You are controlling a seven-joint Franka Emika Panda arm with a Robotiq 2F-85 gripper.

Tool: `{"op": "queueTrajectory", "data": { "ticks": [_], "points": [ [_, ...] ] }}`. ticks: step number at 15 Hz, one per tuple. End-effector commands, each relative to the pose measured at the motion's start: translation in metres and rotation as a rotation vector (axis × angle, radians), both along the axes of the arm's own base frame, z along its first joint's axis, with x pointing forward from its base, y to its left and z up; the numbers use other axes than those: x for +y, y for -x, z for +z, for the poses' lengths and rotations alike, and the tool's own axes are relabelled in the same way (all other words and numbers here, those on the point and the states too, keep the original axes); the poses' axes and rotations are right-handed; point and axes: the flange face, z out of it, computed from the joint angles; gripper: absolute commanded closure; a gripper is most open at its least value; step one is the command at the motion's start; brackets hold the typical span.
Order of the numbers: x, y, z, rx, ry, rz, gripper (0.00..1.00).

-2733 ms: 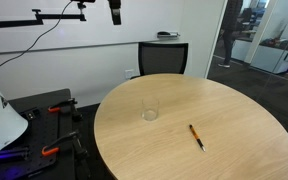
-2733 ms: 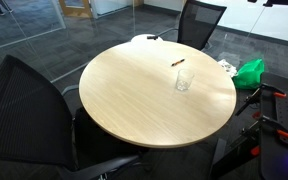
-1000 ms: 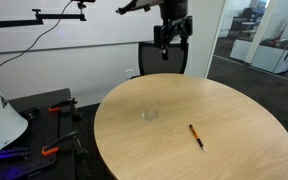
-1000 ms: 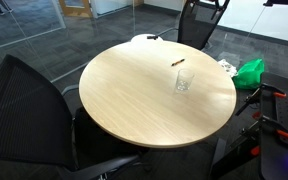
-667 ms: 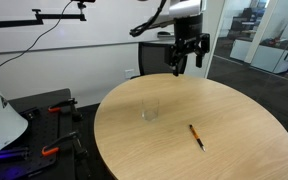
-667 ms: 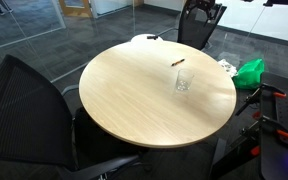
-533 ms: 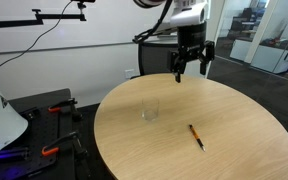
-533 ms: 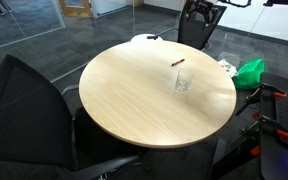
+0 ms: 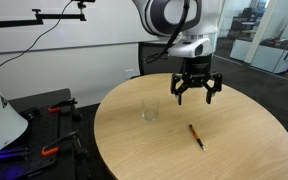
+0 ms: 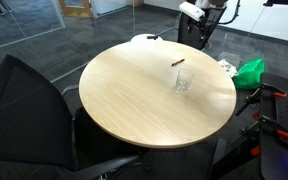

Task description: Pick up the pen from the table and put it in the glass cup.

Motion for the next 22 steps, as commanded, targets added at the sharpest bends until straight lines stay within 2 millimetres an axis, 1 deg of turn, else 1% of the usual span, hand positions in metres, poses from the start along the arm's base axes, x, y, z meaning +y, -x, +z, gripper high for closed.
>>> {"op": "queueTrajectory", "data": {
  "ticks": [1,3,6,10,14,15,19,22],
  "points": [
    [0.000,-0.010,-0.023,0.008,-0.013,-0.001,0.00],
    [0.001,-0.010,-0.035,0.005,-0.037,0.031,0.00],
    [0.003,-0.010,-0.046,-0.003,-0.098,0.091,0.00],
    [0.004,-0.012,-0.053,-0.037,-0.143,0.184,0.00],
    [0.001,-0.014,-0.060,-0.005,-0.153,0.252,0.00],
    [0.003,-0.008,-0.058,-0.008,-0.139,0.219,0.00],
    [0.003,-0.010,-0.063,-0.002,-0.137,0.243,0.00],
    [-0.010,-0.023,-0.071,0.004,-0.126,0.175,0.00]
  ]
}}
